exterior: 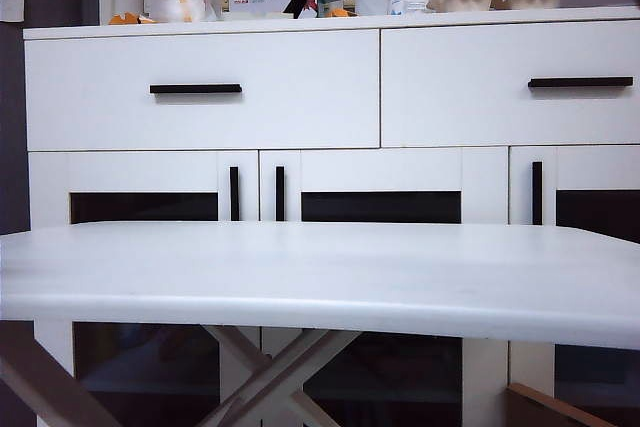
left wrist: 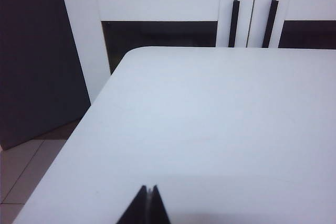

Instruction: Pick up a can of beer from the white table, open the left drawer, place the beer inside the drawer, and finally close the drawer.

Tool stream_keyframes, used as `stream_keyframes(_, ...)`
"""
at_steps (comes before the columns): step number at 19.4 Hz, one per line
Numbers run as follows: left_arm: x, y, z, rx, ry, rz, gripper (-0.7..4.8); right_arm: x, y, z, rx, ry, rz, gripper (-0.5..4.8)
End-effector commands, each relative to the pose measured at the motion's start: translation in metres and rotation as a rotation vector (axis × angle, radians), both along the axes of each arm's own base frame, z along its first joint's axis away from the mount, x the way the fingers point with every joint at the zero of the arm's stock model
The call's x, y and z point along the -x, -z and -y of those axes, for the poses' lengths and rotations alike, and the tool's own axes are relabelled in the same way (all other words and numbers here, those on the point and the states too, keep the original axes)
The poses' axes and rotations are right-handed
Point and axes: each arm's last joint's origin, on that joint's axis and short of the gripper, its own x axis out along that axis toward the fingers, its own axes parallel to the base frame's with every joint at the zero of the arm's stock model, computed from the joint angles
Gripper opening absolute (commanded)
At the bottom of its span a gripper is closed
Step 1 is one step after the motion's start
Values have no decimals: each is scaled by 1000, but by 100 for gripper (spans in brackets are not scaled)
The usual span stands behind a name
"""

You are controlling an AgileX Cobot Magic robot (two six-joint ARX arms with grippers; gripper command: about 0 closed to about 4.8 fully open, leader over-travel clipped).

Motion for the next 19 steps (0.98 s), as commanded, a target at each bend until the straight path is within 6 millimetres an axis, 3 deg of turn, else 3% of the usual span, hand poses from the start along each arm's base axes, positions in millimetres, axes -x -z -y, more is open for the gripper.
stream_keyframes(1, 0, -1, 0, -6, 4, 8, 0, 3, 7, 9, -42, 74, 143, -1)
stream_keyframes(7, 0, -1, 0, -6, 3, 8, 0, 11, 33, 28, -44, 253, 216, -1)
stream_keyframes(13, 0, -1, 0, -6, 4, 8, 0, 4, 65, 31, -11, 292, 64, -1)
stream_keyframes(19, 0, -1, 0, -6, 4, 8, 0, 4, 69, 31, -3, 294, 25, -1)
